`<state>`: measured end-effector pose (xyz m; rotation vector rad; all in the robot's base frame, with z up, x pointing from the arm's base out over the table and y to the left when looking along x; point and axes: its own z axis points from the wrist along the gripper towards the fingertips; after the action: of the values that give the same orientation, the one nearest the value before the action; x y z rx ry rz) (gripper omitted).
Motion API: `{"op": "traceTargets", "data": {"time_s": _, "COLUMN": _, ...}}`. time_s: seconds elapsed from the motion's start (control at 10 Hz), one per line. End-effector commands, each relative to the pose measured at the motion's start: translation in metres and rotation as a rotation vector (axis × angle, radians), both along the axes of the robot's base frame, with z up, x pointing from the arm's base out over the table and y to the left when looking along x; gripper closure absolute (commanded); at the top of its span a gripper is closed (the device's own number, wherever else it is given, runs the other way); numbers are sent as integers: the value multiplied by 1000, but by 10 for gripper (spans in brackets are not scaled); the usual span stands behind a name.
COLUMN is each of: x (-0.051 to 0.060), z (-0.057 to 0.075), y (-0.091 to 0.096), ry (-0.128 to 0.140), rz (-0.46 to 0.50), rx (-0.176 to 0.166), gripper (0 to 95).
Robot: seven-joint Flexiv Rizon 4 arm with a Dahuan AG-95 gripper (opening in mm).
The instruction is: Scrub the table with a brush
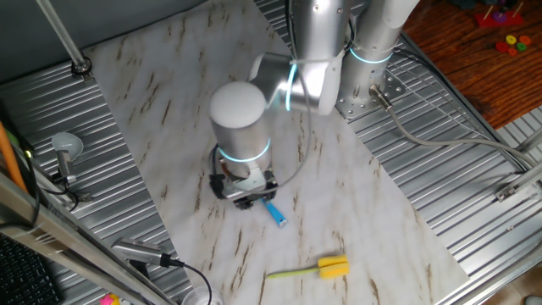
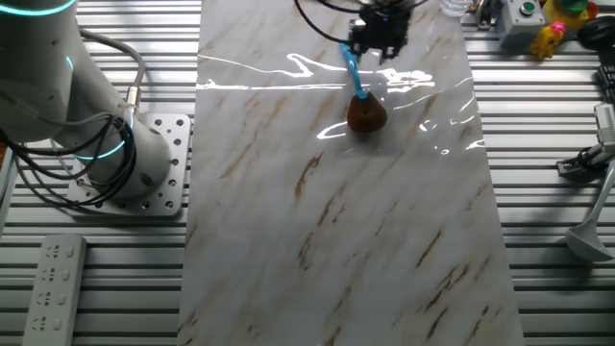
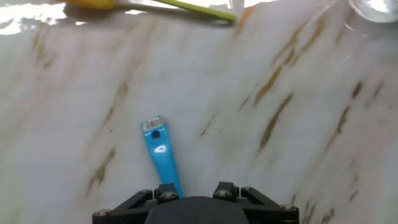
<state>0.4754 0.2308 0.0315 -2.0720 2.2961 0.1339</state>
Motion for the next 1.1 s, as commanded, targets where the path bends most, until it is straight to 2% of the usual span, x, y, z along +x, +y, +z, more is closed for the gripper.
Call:
{"op": "traceTargets", "data": {"time_s": 0.1, "x": -6, "z": -3, "y": 2, "ry": 4, "rz": 10, "rx": 9, "gripper": 570}}
{"op": "traceTargets", "data": {"time_s": 0.5, "x": -17, "z": -8, "y": 8, "ry": 5, "rz": 9, "rx": 15, "gripper": 570}}
{"op": "traceTargets", "data": {"time_s": 1.1, "x": -20, "z": -11, "y": 15, "ry": -5, "rz": 23, "rx": 13, "gripper": 570}}
